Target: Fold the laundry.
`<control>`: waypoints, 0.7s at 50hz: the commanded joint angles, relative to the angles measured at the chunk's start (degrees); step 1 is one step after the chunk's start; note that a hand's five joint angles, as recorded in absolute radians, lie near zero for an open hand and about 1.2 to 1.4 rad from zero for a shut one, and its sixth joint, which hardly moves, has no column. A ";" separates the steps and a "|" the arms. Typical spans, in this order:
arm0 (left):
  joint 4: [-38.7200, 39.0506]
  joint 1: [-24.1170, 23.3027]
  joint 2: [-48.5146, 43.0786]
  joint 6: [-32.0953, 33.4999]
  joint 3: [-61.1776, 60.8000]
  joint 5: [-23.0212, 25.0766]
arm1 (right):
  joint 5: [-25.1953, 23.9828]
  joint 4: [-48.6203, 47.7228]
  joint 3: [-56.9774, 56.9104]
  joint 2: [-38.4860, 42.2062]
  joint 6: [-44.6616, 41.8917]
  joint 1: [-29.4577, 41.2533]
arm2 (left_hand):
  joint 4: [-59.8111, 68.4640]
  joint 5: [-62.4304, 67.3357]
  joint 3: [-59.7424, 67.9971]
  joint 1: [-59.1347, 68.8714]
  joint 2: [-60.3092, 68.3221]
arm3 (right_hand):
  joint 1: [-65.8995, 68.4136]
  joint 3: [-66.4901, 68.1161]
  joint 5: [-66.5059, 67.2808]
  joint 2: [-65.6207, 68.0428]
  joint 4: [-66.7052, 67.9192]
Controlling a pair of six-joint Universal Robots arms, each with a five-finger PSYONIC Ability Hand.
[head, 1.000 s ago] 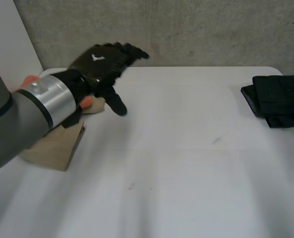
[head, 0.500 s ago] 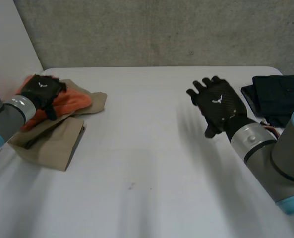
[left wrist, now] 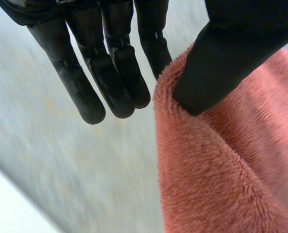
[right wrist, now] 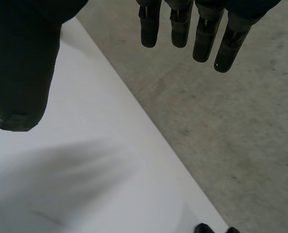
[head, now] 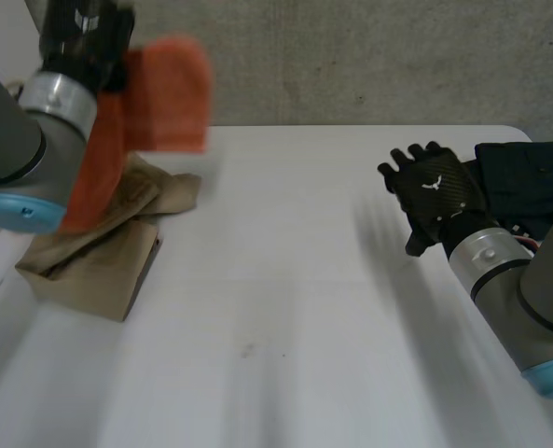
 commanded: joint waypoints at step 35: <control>-5.58 -20.42 -1.01 -15.61 -15.44 2.95 | -0.69 14.14 -10.21 -4.12 -0.09 -10.12 | -58.66 -55.08 -58.09 -53.85 -58.53 | -1.61 -2.27 -3.32 -2.82 -3.56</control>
